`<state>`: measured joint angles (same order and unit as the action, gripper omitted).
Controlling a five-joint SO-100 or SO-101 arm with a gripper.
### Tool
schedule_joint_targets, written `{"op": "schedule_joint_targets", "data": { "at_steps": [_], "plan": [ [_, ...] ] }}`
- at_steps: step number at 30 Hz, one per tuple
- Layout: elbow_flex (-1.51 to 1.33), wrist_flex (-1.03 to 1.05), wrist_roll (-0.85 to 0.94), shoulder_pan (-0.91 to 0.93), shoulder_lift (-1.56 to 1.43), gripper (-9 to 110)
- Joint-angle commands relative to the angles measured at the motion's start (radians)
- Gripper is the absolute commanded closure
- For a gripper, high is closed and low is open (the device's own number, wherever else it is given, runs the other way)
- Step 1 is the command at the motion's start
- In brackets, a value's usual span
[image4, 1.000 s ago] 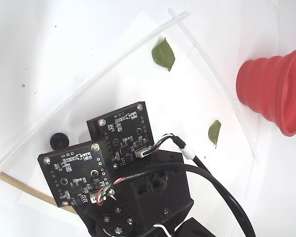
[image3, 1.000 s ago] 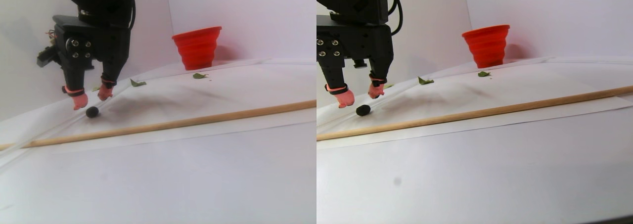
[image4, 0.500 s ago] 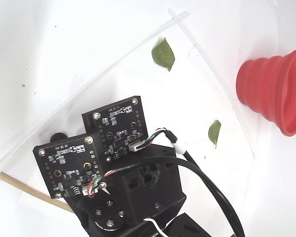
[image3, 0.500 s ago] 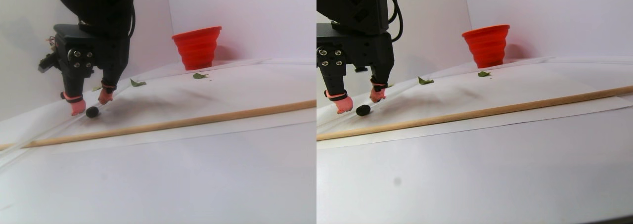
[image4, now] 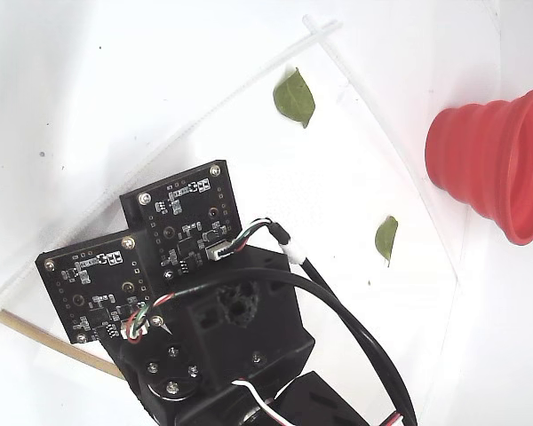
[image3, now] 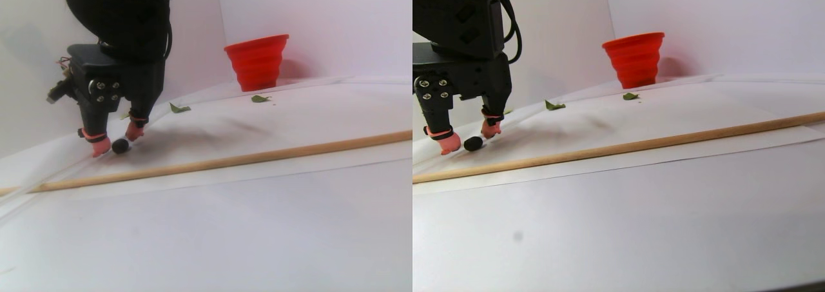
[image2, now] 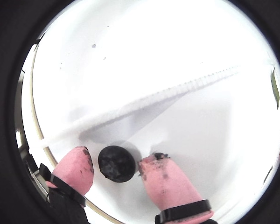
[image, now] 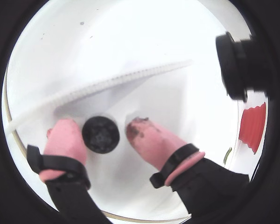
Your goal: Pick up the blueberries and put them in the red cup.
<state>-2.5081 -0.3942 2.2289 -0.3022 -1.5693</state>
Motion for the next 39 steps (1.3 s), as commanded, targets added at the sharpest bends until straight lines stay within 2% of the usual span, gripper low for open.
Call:
{"op": "schedule_joint_targets", "data": {
  "at_steps": [1,39],
  "plan": [
    [0.035,-0.035,0.006,-0.034,0.002,82],
    [-0.021,-0.069,0.052,-0.032,0.034,88]
  ]
}}
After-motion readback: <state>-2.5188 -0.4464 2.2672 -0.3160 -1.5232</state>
